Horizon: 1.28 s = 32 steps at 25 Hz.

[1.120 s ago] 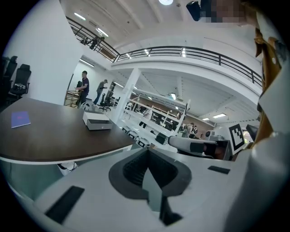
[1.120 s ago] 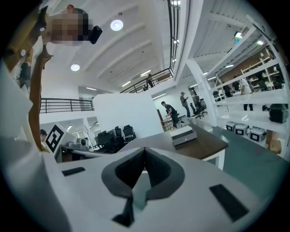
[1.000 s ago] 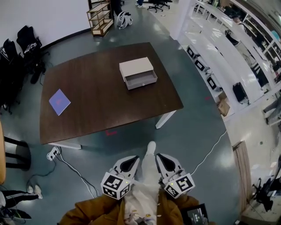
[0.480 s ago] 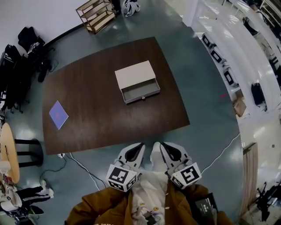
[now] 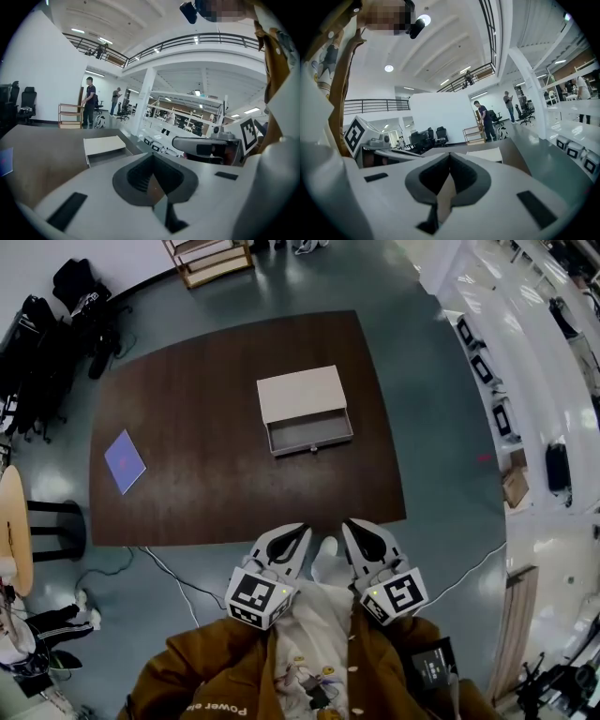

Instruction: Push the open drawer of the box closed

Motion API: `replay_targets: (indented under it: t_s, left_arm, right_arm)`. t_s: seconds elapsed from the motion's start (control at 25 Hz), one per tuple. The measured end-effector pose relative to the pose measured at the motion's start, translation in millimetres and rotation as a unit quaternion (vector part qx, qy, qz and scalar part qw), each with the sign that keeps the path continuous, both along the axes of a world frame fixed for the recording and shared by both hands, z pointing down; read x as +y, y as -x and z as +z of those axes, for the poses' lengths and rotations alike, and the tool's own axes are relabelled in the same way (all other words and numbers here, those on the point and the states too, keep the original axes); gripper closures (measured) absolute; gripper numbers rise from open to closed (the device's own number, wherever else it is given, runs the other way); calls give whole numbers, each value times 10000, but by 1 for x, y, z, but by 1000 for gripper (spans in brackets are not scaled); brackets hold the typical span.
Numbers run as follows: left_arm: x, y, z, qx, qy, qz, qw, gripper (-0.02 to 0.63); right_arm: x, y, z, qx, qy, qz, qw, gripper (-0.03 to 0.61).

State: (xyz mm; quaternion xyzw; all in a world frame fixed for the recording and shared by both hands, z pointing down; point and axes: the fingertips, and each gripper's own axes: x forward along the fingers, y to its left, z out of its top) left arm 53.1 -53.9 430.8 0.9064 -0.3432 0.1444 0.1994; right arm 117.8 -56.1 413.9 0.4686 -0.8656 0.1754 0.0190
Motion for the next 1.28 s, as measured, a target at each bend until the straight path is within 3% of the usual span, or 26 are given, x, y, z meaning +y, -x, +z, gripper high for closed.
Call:
replay_targets:
  t_s: [0.4,0.88,1.28]
  left_arm:
    - [-39,2,29,-103,329,51,9994,609]
    - [-91,8,91,-393,434,-61,9983,609]
    - [-117,0,157,-488,1014,-174,9935,607]
  right_arm:
    - [-40,19,19,60,169,-6,9998,575]
    - [-84,27,95,505,622,-52,9968,575]
    - [-104,21,147,665,1052,-75,9922,575]
